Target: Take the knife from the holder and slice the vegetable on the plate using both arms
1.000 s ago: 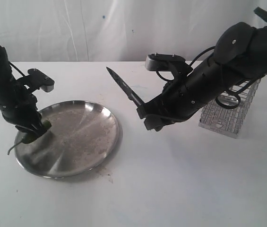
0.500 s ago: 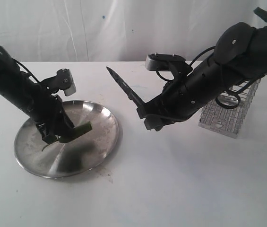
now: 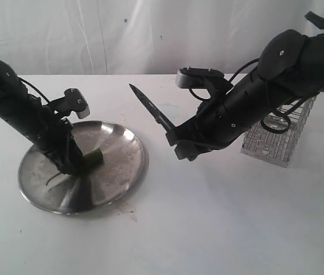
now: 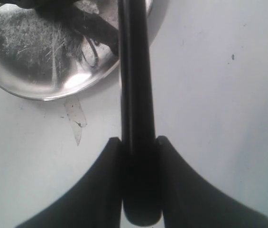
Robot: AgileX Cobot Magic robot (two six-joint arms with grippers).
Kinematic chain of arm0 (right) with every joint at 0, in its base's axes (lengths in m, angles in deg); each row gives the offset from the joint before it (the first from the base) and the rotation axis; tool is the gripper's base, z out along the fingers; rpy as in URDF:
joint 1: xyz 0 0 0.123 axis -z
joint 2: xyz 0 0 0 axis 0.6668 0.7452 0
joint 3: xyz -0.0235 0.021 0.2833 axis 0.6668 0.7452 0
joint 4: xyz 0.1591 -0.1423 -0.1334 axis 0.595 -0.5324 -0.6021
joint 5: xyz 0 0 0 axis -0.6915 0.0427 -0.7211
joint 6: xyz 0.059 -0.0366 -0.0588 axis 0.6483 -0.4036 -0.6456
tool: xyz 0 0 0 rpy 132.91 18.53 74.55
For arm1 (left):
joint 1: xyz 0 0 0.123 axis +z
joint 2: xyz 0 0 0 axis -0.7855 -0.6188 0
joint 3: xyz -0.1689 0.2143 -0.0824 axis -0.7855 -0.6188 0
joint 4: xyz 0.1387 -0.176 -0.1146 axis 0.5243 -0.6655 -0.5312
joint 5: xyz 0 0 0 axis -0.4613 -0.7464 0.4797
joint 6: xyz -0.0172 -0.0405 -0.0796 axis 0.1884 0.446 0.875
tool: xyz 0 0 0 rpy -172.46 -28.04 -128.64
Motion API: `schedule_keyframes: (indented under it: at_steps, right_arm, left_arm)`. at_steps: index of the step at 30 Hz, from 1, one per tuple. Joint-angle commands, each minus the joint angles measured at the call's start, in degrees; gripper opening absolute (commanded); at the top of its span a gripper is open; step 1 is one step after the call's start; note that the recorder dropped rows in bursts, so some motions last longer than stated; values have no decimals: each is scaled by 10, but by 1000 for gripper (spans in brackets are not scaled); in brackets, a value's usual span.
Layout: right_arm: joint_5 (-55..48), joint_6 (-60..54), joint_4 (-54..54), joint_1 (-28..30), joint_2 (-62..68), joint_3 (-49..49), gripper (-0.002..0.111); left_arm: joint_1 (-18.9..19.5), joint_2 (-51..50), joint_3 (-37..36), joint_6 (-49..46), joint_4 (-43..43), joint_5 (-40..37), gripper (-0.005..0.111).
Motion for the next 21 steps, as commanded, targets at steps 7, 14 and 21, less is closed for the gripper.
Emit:
schedule_keyframes:
  at_steps: [7, 14, 21]
  right_arm:
    - [-14, 0, 2, 2, -1, 0, 0]
    - [-24, -40, 0, -24, -1, 0, 0]
    - [11, 119, -177, -130, -1, -2, 0]
  left_arm:
    - [1, 33, 2, 35, -1, 2, 63]
    - [1, 127, 2, 110, -2, 6, 60]
    - [1, 170, 0, 216, -4, -42, 0]
